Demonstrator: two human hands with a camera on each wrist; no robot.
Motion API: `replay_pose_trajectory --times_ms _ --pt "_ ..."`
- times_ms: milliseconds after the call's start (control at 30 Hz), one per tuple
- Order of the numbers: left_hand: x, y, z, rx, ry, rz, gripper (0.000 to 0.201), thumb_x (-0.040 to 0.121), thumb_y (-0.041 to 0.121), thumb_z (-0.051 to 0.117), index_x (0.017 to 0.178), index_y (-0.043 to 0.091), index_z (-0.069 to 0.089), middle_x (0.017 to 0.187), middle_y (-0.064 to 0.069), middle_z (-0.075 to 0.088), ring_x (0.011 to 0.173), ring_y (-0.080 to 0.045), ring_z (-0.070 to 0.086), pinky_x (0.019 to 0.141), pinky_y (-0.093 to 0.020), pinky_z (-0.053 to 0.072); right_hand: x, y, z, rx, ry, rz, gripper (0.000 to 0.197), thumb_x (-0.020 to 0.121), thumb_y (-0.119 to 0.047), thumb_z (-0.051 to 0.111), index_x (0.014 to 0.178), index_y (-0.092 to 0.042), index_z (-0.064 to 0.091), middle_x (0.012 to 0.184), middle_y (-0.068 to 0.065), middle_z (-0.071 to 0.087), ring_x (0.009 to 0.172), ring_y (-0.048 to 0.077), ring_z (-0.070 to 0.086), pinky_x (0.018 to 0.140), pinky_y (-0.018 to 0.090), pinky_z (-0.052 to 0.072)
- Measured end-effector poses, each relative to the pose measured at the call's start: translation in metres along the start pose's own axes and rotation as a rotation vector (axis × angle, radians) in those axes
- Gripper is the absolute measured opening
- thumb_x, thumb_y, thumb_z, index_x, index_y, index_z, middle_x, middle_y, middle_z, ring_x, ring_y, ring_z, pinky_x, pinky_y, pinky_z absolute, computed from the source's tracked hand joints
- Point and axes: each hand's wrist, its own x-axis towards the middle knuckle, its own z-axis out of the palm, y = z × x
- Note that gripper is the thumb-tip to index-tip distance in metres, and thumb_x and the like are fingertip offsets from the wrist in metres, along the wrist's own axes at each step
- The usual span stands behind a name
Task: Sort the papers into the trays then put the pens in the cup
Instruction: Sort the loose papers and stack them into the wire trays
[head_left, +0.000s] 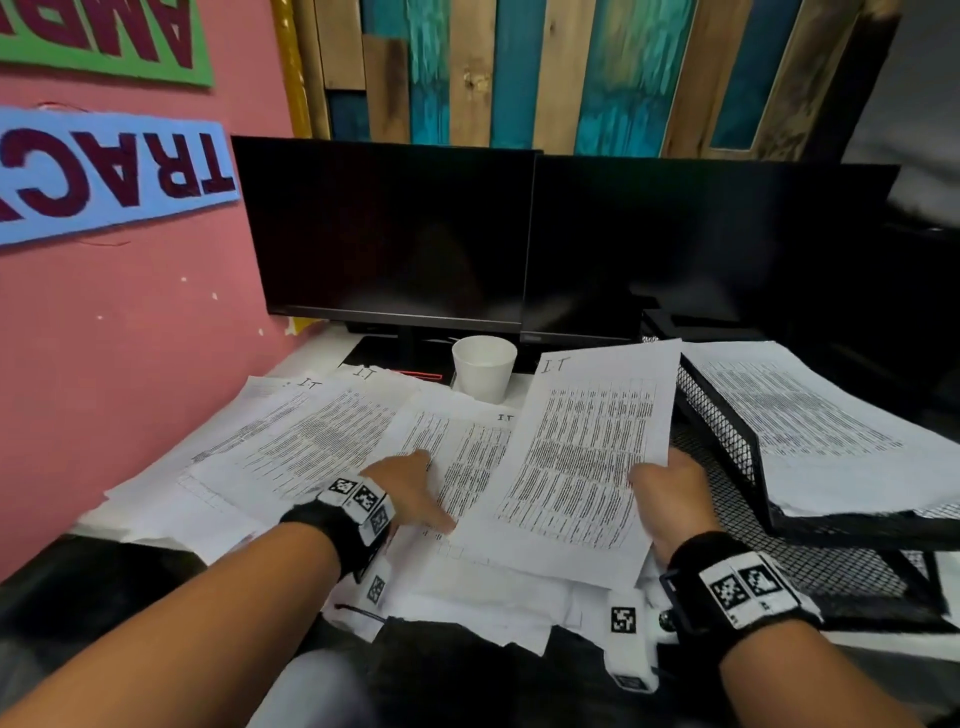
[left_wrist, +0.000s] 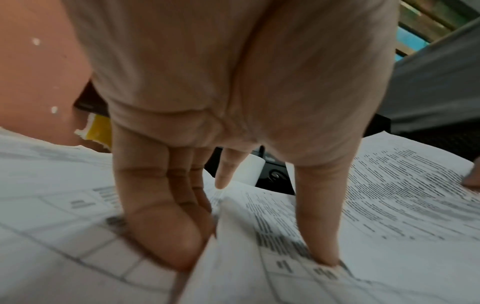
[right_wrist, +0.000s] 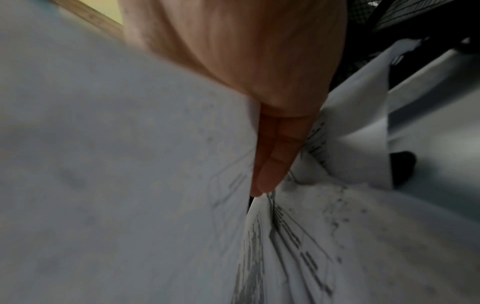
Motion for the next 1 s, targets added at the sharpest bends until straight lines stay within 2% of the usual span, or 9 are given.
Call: replay_pose_trajectory --times_ms 167,267,333,433,533,633,767,833,1000 --pt "0.007 0.001 0.013 -0.197 0.088 0.013 0.102 0.081 0.021 0.082 0.163 0.022 0.022 0.15 -0.005 0.051 0.129 -0.025 0.057 0.1 -0.032 0.053 -0.001 0.003 -0.006 0.028 -0.057 0.046 0.038 0.091 0.008 0.043 0.095 -0.019 0.07 0.105 0.015 0.076 0.097 0.037 0.071 0.09 0.051 0.059" --pt "0.01 -0.009 0.01 -0.371 0.186 0.031 0.069 0.083 0.012 0.076 0.146 0.023 0.052 0.128 -0.001 0.068 0.107 -0.02 0.067 0.08 -0.028 0.058 0.001 0.003 -0.009 0.034 -0.078 0.049 0.042 0.091 0.009 0.042 0.096 -0.021 0.071 0.105 0.013 0.077 0.104 0.042 0.071 0.094 0.063 0.057" --pt "0.004 -0.022 -0.002 -0.393 0.275 0.03 0.019 0.086 0.013 0.072 0.099 0.027 0.072 0.089 0.006 0.072 0.084 -0.017 0.068 0.063 -0.025 0.052 0.0 0.002 -0.01 0.038 -0.082 0.051 0.044 0.091 0.009 0.042 0.098 -0.021 0.073 0.105 0.013 0.078 0.104 0.042 0.072 0.094 0.065 0.056" --pt "-0.009 -0.045 -0.027 -0.466 0.437 0.032 0.025 0.093 0.019 0.066 0.069 0.021 0.066 0.062 0.008 0.064 0.062 -0.014 0.061 0.056 -0.024 0.044 -0.001 0.002 -0.009 0.063 -0.092 0.078 0.045 0.093 0.01 0.041 0.097 -0.02 0.074 0.103 0.014 0.079 0.101 0.043 0.073 0.09 0.067 0.057" --pt "-0.03 -0.068 -0.052 -0.703 0.566 0.079 0.021 0.1 0.019 0.064 0.08 0.018 0.071 0.058 0.013 0.067 0.049 -0.004 0.06 0.048 -0.02 0.042 -0.004 0.001 -0.004 0.099 -0.12 0.111 0.045 0.096 0.01 0.041 0.099 -0.018 0.075 0.104 0.016 0.079 0.099 0.043 0.074 0.085 0.07 0.057" --pt "-0.048 -0.085 -0.07 -0.967 0.624 0.102 0.016 0.103 0.015 0.06 0.095 0.018 0.075 0.088 0.0 0.078 0.077 -0.023 0.073 0.066 -0.031 0.054 -0.008 0.002 0.004 0.126 -0.143 0.122 0.045 0.097 0.01 0.041 0.1 -0.018 0.077 0.106 0.017 0.079 0.099 0.043 0.075 0.086 0.071 0.057" --pt "-0.046 -0.089 -0.069 -1.076 0.584 0.101 0.017 0.102 0.012 0.062 0.109 0.013 0.076 0.107 -0.005 0.079 0.094 -0.024 0.075 0.082 -0.037 0.057 -0.016 -0.002 0.021 0.19 -0.213 0.118 0.045 0.095 0.013 0.045 0.104 -0.016 0.079 0.105 0.014 0.081 0.1 0.04 0.075 0.093 0.066 0.057" --pt "-0.04 -0.081 -0.059 -1.078 0.521 0.091 0.014 0.099 0.011 0.064 0.104 0.01 0.077 0.102 -0.008 0.081 0.092 -0.026 0.077 0.089 -0.041 0.059 -0.025 -0.009 0.028 0.262 -0.28 0.123 0.043 0.097 0.015 0.046 0.106 -0.014 0.077 0.107 0.014 0.08 0.1 0.037 0.075 0.093 0.057 0.058" --pt "-0.022 -0.041 -0.028 -0.98 0.351 0.026 0.017 0.096 0.005 0.059 0.085 0.012 0.069 0.073 -0.004 0.075 0.069 -0.024 0.069 0.073 -0.032 0.055 -0.041 -0.023 0.035 0.39 -0.355 0.148 0.034 0.103 0.006 0.048 0.116 -0.011 0.074 0.112 0.015 0.079 0.105 0.035 0.074 0.097 0.052 0.057"
